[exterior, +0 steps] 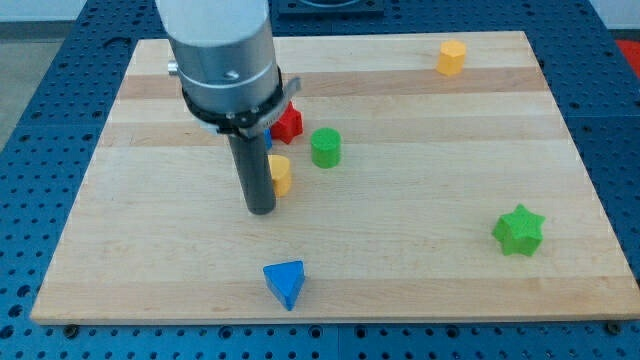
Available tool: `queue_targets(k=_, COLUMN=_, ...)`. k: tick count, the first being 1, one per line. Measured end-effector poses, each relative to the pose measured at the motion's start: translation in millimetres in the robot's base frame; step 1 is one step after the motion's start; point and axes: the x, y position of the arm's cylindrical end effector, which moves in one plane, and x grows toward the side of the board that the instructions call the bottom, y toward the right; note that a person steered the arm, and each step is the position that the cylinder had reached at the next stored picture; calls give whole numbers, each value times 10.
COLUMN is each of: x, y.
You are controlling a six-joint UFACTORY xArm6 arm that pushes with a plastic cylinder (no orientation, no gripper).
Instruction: Push yellow heart closer to the green circle
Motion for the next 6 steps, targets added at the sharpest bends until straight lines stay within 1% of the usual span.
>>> queue_targets(k=1, x=-41, y=-6)
queue_targets(k=4, x=-641, y=166)
queue_targets(k=5, x=-653, y=213)
queue_targets(k=6, x=-525, y=398)
